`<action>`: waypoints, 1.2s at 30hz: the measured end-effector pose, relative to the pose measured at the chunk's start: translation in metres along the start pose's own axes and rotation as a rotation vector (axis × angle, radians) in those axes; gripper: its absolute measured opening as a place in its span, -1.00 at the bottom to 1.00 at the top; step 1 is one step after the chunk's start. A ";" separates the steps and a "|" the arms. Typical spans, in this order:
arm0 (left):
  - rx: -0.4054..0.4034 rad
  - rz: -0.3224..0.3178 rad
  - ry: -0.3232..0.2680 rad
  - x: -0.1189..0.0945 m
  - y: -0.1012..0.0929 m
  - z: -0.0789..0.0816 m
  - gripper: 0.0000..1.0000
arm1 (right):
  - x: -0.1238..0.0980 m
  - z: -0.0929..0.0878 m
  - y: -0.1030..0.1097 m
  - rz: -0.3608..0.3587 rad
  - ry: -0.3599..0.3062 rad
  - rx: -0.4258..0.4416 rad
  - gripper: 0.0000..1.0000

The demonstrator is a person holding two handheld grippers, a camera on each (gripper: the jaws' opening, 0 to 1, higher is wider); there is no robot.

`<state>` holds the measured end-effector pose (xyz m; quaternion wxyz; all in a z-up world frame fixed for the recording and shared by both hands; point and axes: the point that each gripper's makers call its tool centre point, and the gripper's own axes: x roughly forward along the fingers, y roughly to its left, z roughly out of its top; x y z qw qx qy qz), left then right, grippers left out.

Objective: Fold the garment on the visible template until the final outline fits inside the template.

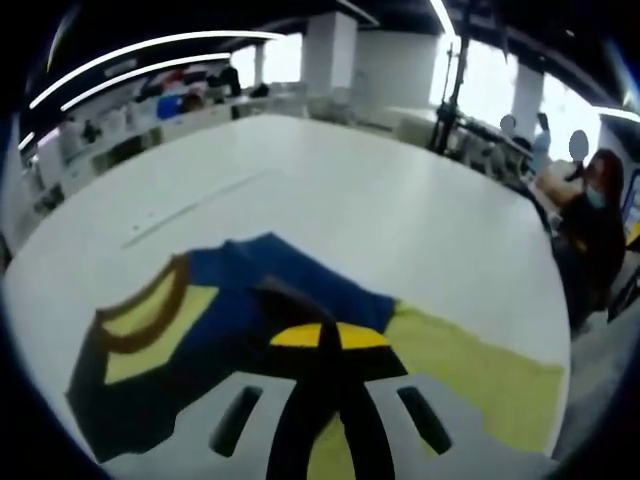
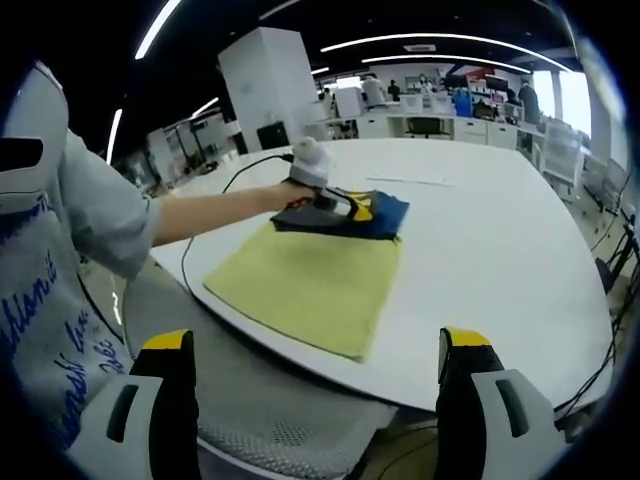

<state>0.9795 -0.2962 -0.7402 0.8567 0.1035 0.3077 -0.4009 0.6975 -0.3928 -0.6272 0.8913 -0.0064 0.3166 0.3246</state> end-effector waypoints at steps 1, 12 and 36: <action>0.000 0.000 0.001 0.001 0.000 0.000 -1.00 | 0.000 0.000 0.000 0.000 0.000 0.000 1.00; 0.003 0.009 0.016 0.006 0.001 -0.004 -1.00 | 0.000 -0.001 -0.001 0.003 0.006 0.002 1.00; 0.015 0.014 -0.041 0.003 0.007 0.008 -0.59 | -0.002 -0.001 0.000 0.005 0.002 -0.006 1.00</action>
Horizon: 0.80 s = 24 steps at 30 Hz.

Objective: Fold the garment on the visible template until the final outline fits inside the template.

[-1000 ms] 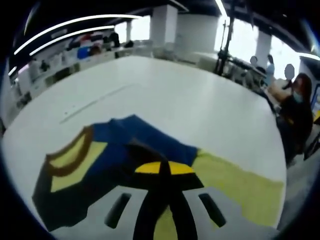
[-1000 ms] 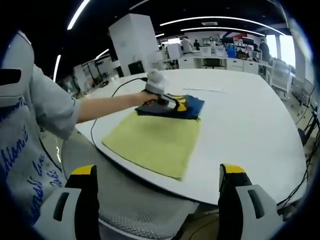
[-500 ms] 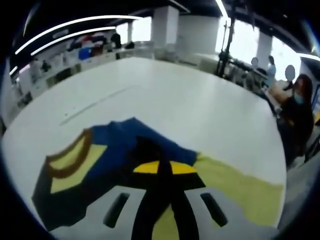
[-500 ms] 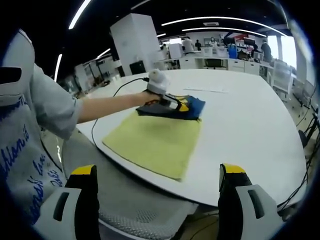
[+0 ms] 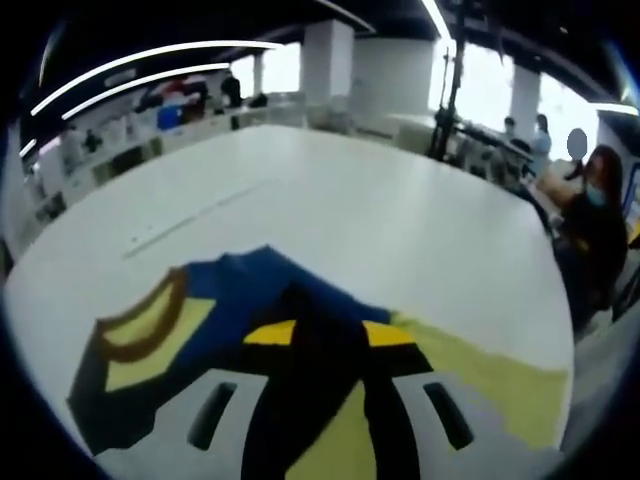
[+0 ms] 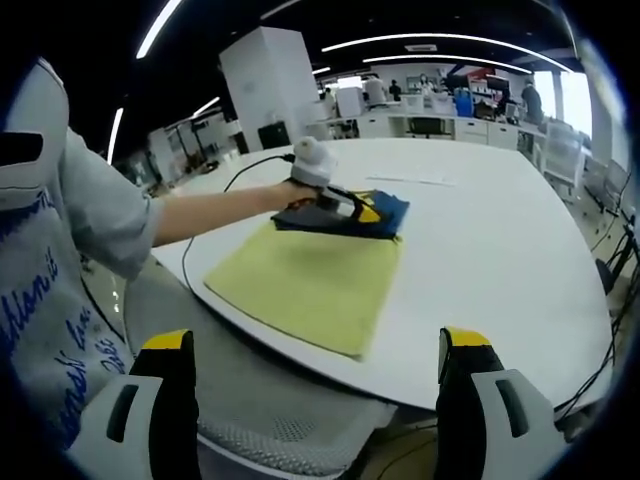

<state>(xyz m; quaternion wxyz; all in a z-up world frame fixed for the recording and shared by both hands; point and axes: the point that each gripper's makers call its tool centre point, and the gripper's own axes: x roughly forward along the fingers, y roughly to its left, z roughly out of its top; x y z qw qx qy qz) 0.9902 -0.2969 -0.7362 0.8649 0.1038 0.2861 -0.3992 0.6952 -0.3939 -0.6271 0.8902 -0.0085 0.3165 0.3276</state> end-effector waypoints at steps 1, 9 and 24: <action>-0.004 0.000 0.004 0.000 0.001 -0.002 -0.58 | 0.000 0.000 0.000 0.001 0.000 0.000 1.00; -0.028 0.006 0.026 0.005 0.007 -0.013 -0.55 | 0.000 -0.001 0.001 0.000 0.001 0.002 1.00; -0.040 -0.032 0.055 0.023 -0.004 -0.023 -0.60 | 0.001 -0.003 -0.002 -0.003 0.008 0.011 1.00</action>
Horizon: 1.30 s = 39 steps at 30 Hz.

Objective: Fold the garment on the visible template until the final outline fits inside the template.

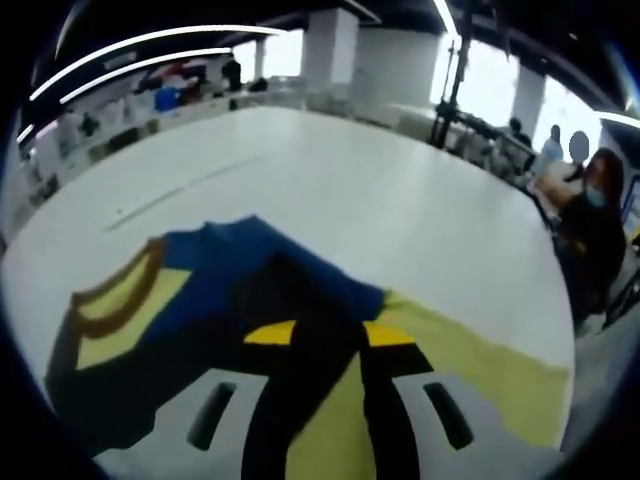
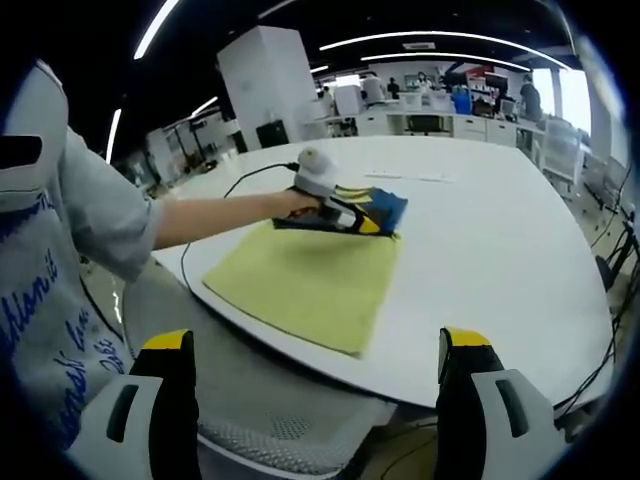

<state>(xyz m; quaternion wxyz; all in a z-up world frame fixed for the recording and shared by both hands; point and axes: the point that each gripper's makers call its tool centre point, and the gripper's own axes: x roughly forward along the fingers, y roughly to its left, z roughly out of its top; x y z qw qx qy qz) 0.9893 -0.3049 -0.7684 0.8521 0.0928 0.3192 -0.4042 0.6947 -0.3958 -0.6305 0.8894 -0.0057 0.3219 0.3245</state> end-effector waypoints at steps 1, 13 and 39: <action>0.000 -0.004 0.000 0.001 -0.001 0.000 -0.61 | 0.000 0.000 0.000 0.001 0.000 0.000 1.00; 0.029 -0.015 0.008 0.000 -0.012 -0.005 -0.59 | 0.000 0.000 0.001 0.006 -0.004 0.000 1.00; 0.026 -0.019 -0.022 -0.016 -0.023 0.008 -1.00 | 0.002 0.005 0.005 0.022 -0.006 -0.019 1.00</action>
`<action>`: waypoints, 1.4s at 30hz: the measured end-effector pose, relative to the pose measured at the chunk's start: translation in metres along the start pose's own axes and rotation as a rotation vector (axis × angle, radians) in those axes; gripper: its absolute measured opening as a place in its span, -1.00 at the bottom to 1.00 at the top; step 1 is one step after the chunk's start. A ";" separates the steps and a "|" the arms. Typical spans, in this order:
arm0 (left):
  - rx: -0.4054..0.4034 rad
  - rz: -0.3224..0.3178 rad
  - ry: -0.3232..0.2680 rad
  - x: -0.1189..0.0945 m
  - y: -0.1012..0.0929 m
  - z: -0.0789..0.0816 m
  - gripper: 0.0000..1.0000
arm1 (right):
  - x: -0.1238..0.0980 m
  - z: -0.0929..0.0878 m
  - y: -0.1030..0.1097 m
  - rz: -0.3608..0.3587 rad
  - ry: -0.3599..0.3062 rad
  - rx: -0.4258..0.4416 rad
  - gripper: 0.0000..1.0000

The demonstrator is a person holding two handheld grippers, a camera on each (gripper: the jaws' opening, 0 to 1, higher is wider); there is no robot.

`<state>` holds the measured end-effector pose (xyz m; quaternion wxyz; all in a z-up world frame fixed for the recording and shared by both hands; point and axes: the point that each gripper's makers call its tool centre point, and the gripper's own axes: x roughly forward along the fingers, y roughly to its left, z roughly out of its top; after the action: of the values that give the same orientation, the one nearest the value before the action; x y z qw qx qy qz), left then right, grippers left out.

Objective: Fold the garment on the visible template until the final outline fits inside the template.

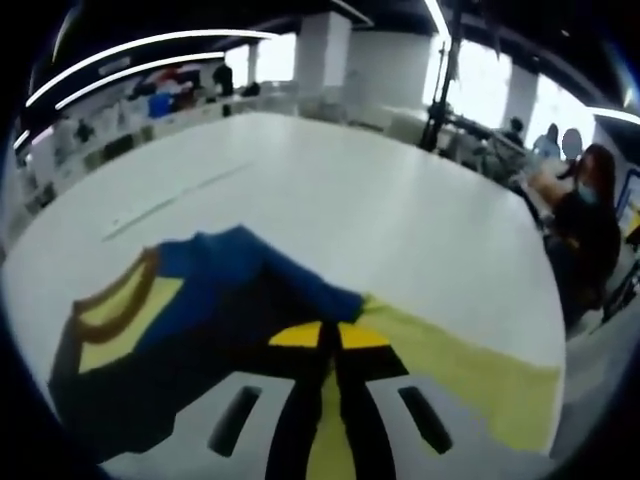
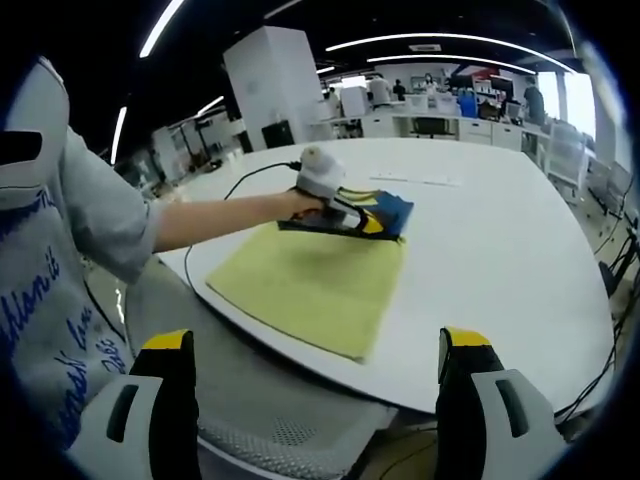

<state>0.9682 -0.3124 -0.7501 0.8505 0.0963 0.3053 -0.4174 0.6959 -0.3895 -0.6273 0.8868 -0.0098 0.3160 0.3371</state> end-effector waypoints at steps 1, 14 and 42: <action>0.002 -0.008 0.002 0.000 -0.002 0.000 -1.00 | 0.000 0.000 0.000 0.000 0.001 -0.001 1.00; 0.023 -0.027 0.005 0.001 -0.009 -0.005 -0.97 | -0.001 -0.002 0.000 -0.002 0.001 0.003 1.00; 0.020 0.001 -0.059 -0.035 -0.018 0.004 0.00 | -0.002 -0.001 0.005 -0.003 -0.006 -0.008 1.00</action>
<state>0.9397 -0.3031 -0.7240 0.8584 0.0925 0.2759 -0.4225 0.6912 -0.3873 -0.6261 0.8883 -0.0126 0.3119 0.3368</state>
